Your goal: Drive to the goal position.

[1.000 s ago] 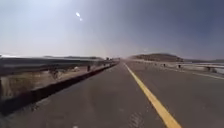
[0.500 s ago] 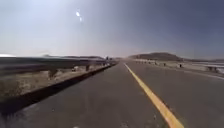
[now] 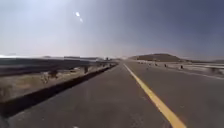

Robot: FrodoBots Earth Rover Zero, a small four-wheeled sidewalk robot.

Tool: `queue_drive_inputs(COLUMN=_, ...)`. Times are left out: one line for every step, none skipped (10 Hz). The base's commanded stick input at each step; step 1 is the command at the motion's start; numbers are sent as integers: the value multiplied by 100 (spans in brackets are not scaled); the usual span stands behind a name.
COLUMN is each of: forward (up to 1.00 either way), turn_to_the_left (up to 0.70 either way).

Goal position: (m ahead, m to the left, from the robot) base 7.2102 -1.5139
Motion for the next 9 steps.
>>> queue_drive_inputs(forward=50, turn_to_the_left=0)
queue_drive_inputs(forward=50, turn_to_the_left=0)
queue_drive_inputs(forward=50, turn_to_the_left=0)
queue_drive_inputs(forward=50, turn_to_the_left=0)
queue_drive_inputs(forward=50, turn_to_the_left=0)
queue_drive_inputs(forward=50, turn_to_the_left=0)
queue_drive_inputs(forward=50, turn_to_the_left=0)
queue_drive_inputs(forward=50, turn_to_the_left=0)
queue_drive_inputs(forward=50, turn_to_the_left=0)
